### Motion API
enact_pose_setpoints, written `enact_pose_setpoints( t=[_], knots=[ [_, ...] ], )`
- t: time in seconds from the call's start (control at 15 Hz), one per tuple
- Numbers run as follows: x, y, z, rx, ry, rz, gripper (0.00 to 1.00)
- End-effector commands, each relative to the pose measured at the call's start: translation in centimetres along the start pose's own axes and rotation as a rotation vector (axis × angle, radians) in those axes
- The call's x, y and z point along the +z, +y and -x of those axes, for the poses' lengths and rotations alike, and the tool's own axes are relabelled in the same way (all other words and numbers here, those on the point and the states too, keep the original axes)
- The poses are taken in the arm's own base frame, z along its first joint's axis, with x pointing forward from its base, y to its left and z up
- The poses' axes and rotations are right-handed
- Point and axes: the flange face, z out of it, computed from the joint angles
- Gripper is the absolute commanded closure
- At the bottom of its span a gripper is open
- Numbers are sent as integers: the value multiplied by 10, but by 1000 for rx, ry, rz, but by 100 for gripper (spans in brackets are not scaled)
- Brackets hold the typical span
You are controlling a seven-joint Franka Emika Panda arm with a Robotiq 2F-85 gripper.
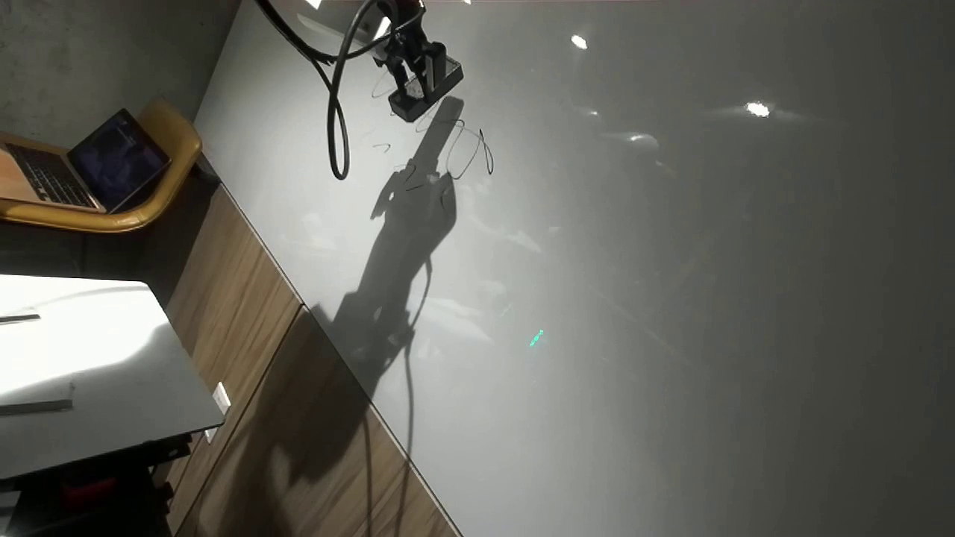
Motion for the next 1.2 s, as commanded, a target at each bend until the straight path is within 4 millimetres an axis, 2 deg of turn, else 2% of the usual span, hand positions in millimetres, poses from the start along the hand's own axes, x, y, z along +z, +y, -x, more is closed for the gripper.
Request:
enact_pose_setpoints(
  t=[0.0,0.4,0.73,1.13],
  knots=[
    [6,9,0,-21,9,30,68],
    [5,25,8,-36,-15,76,68],
    [7,8,19,-52,-40,85,68],
    [7,2,25,-70,-59,88,68]
  ],
)
